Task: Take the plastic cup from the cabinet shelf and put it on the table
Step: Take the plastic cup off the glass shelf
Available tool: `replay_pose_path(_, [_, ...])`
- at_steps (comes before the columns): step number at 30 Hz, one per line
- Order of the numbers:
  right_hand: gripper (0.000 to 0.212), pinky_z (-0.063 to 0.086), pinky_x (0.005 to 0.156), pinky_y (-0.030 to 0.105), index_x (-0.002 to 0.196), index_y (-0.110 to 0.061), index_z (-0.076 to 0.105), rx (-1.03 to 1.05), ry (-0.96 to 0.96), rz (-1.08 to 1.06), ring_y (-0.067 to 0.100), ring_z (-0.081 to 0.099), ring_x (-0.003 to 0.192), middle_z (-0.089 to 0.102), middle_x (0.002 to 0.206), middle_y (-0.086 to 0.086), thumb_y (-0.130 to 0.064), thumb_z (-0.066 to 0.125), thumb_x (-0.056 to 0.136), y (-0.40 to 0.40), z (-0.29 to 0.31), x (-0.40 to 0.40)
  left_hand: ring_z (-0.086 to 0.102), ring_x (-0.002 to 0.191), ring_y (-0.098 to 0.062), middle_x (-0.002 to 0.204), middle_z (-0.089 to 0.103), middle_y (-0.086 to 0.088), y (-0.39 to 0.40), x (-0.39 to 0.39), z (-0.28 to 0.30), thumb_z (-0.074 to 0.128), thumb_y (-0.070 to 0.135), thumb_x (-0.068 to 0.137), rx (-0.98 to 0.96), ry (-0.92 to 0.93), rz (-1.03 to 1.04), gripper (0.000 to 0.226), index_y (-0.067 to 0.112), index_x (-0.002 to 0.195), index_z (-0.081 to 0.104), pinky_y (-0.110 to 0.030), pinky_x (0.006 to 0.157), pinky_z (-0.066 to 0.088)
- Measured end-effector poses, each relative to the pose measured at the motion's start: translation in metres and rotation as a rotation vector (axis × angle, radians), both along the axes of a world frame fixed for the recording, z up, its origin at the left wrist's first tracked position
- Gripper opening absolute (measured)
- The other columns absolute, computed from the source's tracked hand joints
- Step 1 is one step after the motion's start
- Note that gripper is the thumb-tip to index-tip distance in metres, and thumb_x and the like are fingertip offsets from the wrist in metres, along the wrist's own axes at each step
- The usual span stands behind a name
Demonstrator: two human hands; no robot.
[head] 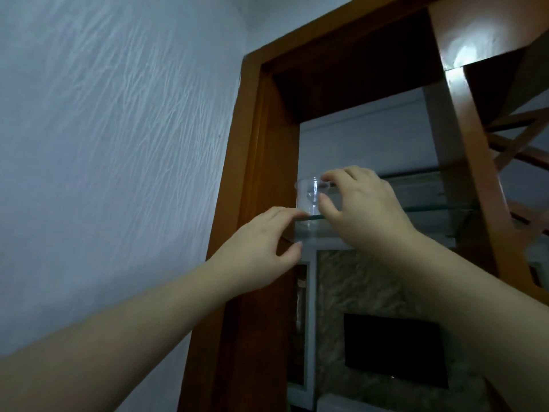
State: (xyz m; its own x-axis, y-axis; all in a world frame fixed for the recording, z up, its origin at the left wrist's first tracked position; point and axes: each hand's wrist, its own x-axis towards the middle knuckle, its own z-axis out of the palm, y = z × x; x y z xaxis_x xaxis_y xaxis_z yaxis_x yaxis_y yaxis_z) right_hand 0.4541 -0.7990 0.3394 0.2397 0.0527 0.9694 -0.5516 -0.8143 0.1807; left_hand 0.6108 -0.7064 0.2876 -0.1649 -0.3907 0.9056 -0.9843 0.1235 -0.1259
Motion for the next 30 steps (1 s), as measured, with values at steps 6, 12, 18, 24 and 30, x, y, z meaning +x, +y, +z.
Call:
replay_pose_path(6, [0.054,0.039,0.098,0.046,0.136,-0.017,0.043,0.188,-0.061,-0.184,0.029,0.047,0.123,0.053,0.134,0.011,-0.05,0.043,0.093,-0.007,0.031,0.018,0.04,0.118,0.0,0.147,0.044,0.009,-0.006,0.009,0.02,0.059,0.039,0.091,0.017,0.178,-0.078,0.06,0.039,0.144,0.03,-0.018,0.087,0.037])
replay_pose_path(12, [0.069,0.048,0.083,0.043,0.131,-0.01,0.041,0.488,-0.031,-0.124,0.035,0.056,0.109,0.057,0.125,0.017,-0.062,0.047,0.087,-0.009,0.057,0.026,0.051,0.09,0.005,0.15,0.042,0.006,-0.01,0.019,0.032,0.06,0.04,0.091,0.03,0.332,-0.072,0.064,0.039,0.145,0.026,-0.002,0.049,0.039])
replay_pose_path(18, [0.077,0.055,0.088,0.046,0.148,-0.014,0.022,0.612,0.039,-0.002,0.034,0.059,0.108,0.049,0.139,0.019,-0.057,0.049,0.09,-0.009,0.075,0.046,0.048,0.08,0.006,0.149,0.041,0.005,-0.013,0.023,0.036,0.06,0.041,0.091,0.036,0.439,-0.087,0.062,0.038,0.145,0.028,0.0,0.045,0.038])
replay_pose_path(24, [0.062,0.048,0.076,0.034,0.14,-0.008,0.042,0.644,0.155,-0.095,0.031,0.058,0.107,0.055,0.131,0.016,-0.053,0.035,0.097,-0.018,0.087,0.067,0.043,0.129,-0.02,0.148,0.042,0.001,-0.01,0.034,0.031,0.061,0.037,0.092,0.014,0.539,-0.116,0.061,0.035,0.144,0.029,-0.027,0.088,0.037])
replay_pose_path(30, [0.062,0.056,0.076,0.036,0.124,-0.006,0.055,0.727,0.023,-0.039,0.028,0.062,0.086,0.061,0.099,0.013,-0.057,0.043,0.092,-0.036,0.084,0.072,0.043,0.13,-0.02,0.149,0.041,0.0,-0.01,0.035,0.025,0.061,0.035,0.092,0.04,0.543,-0.11,0.061,0.035,0.144,0.029,-0.025,0.087,0.036])
